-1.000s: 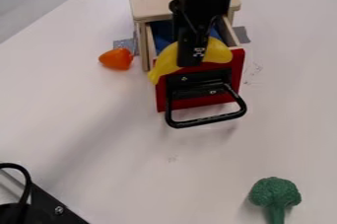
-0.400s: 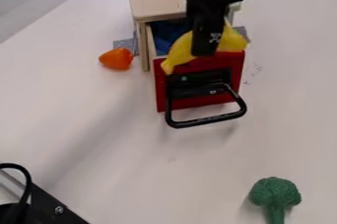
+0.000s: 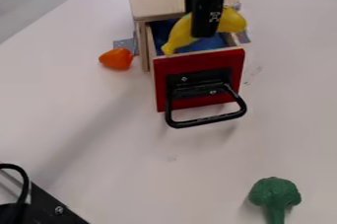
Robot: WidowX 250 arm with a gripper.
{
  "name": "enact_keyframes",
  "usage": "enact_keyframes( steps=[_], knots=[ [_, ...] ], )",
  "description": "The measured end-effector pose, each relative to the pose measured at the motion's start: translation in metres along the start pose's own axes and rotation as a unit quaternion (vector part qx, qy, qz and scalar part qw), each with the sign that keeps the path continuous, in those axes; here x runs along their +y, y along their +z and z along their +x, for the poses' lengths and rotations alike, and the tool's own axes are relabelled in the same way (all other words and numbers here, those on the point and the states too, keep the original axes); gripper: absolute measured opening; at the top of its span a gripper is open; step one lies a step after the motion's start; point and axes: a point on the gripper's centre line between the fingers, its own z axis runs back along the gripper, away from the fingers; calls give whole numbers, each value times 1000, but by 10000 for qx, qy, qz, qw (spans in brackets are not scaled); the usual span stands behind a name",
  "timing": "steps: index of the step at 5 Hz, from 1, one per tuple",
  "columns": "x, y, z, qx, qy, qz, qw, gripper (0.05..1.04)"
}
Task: Move the banana inside the drawer
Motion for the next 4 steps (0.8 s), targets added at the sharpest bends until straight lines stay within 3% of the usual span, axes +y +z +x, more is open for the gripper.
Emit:
enact_keyframes(
  steps=[4],
  knots=[
    [23,-6,6,28,135,97,9999,548]
  ],
)
